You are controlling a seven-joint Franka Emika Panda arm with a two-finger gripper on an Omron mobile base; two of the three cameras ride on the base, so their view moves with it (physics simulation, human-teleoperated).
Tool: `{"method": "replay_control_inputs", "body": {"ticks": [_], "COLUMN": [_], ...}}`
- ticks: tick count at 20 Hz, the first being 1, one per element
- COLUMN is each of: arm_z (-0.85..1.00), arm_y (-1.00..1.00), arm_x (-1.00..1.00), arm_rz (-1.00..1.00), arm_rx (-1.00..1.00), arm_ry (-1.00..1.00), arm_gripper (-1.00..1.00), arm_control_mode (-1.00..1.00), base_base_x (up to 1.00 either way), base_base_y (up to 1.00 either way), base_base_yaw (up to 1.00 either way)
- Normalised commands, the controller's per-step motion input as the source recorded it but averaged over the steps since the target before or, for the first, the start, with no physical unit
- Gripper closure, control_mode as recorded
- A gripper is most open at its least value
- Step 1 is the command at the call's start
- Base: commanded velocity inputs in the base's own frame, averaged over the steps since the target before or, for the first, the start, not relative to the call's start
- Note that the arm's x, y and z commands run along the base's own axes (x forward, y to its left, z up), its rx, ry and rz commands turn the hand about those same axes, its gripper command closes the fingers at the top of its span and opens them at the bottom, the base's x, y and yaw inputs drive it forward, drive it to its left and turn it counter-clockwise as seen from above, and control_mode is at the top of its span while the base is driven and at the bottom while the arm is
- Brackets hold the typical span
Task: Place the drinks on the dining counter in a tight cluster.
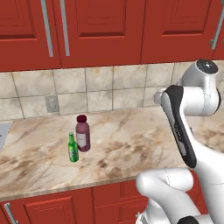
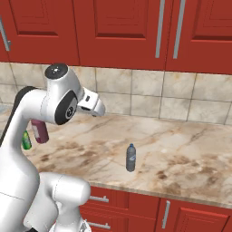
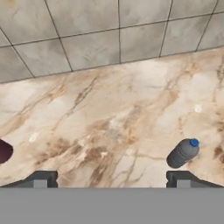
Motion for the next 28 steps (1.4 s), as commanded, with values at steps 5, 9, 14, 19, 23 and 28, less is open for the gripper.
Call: {"method": "replay_control_inputs", "body": {"ticks": [5,9,14,19,23,28], "arm_z": [-0.08,-0.07,-0.01,-0.04,-0.02,-0.10], "arm_y": [-0.39,-0.38,-0.40,-0.40,-0.36,-0.36], "arm_x": [-0.01,-0.16,-0.27,-0.26,-0.21,-0.23], "arm_rz": [-0.11,-0.03,0.03,0.20,0.27,0.27], "arm_rx": [0.00,0.01,0.04,0.02,0.02,0.01], "arm_ry": [0.00,0.00,0.00,-0.04,-0.11,-0.14], "arm_gripper": [-1.00,-1.00,-1.00,-1.00,-1.00,-1.00], "arm_control_mode": [-1.00,-1.00,-1.00,-1.00,-1.00,-1.00], "base_base_x": [0.00,0.00,0.00,0.00,0.00,0.00], "base_base_y": [0.00,0.00,0.00,0.00,0.00,0.00], "base_base_yaw": [0.00,0.00,0.00,0.00,0.00,0.00]}}
